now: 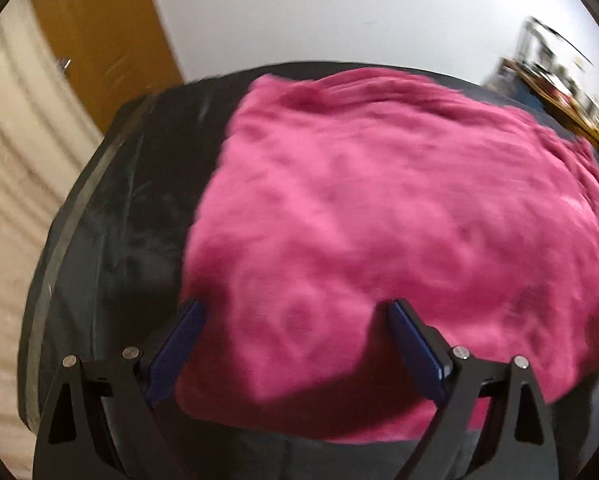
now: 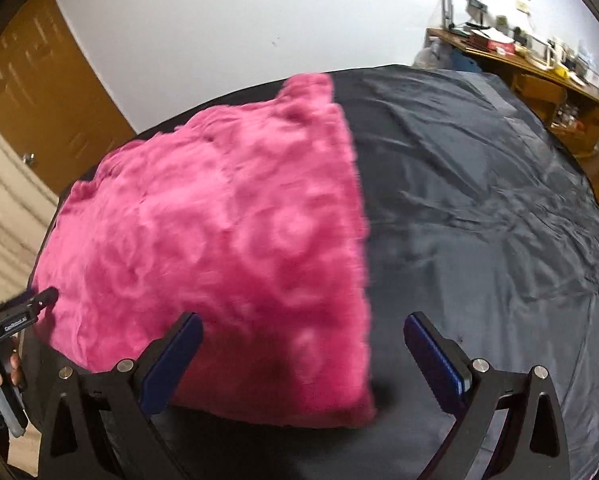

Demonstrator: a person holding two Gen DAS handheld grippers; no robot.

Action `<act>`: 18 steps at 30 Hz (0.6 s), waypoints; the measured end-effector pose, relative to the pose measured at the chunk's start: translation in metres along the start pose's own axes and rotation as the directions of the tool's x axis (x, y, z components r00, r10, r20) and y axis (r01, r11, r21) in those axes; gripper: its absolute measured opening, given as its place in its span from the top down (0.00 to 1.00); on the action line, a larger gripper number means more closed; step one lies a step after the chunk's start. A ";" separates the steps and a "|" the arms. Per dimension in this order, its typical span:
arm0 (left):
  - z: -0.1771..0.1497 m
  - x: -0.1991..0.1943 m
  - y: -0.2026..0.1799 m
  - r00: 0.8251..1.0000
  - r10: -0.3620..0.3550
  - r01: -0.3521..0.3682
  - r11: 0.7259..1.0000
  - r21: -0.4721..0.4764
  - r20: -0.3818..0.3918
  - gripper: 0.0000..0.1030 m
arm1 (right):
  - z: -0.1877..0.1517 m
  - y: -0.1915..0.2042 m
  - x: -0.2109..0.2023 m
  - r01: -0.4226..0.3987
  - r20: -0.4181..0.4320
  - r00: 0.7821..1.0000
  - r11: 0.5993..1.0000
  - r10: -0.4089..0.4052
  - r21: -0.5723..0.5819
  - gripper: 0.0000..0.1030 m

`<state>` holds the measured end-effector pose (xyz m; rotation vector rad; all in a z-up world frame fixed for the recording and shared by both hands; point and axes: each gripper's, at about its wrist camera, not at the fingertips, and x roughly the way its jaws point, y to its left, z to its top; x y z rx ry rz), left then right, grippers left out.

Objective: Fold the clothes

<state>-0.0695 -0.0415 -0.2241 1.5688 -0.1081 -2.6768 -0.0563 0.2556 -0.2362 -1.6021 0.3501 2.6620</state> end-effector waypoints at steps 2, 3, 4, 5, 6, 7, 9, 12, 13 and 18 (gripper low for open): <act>-0.001 0.011 0.004 1.000 0.005 -0.005 1.000 -0.007 -0.011 0.08 | -0.001 -0.006 0.002 -0.007 -0.008 1.000 1.000 0.007 0.011 0.01; -0.001 0.017 0.007 1.000 0.008 -0.008 1.000 -0.011 -0.017 0.07 | -0.002 -0.009 0.002 -0.010 -0.011 1.000 1.000 0.010 0.017 0.01; -0.002 0.020 0.007 1.000 0.012 -0.012 1.000 -0.016 -0.016 0.06 | -0.002 -0.012 0.003 -0.013 -0.015 1.000 1.000 0.013 0.022 0.01; -0.002 0.023 0.007 1.000 0.015 -0.016 1.000 -0.021 -0.015 0.05 | -0.003 -0.015 0.004 -0.016 -0.019 1.000 0.999 0.017 0.028 0.01; -0.003 0.024 0.006 1.000 0.019 -0.020 0.999 -0.026 -0.018 0.05 | -0.003 -0.017 0.005 -0.019 -0.022 1.000 0.999 0.020 0.034 0.01; -0.001 0.023 0.005 0.999 0.023 -0.024 0.999 -0.028 -0.023 0.05 | -0.004 -0.020 0.006 -0.022 -0.026 0.999 0.999 0.023 0.039 0.01; 0.002 0.020 0.004 0.999 0.031 -0.032 0.999 -0.031 -0.035 0.05 | 0.001 -0.027 0.003 -0.032 -0.013 0.999 0.998 0.033 0.045 0.01; 0.012 0.002 -0.003 1.000 0.027 -0.027 1.000 -0.012 0.004 0.05 | 0.011 -0.036 -0.004 -0.048 0.013 0.999 0.998 0.047 0.051 0.01; 0.014 -0.006 -0.006 1.000 0.011 -0.011 1.000 -0.006 0.025 0.05 | 0.014 -0.040 -0.006 -0.053 0.022 0.998 0.997 0.052 0.053 0.01; 0.036 -0.021 -0.048 0.993 -0.062 0.051 0.992 0.117 0.096 0.05 | 0.043 -0.077 0.003 -0.128 0.035 0.992 0.980 0.124 0.153 0.01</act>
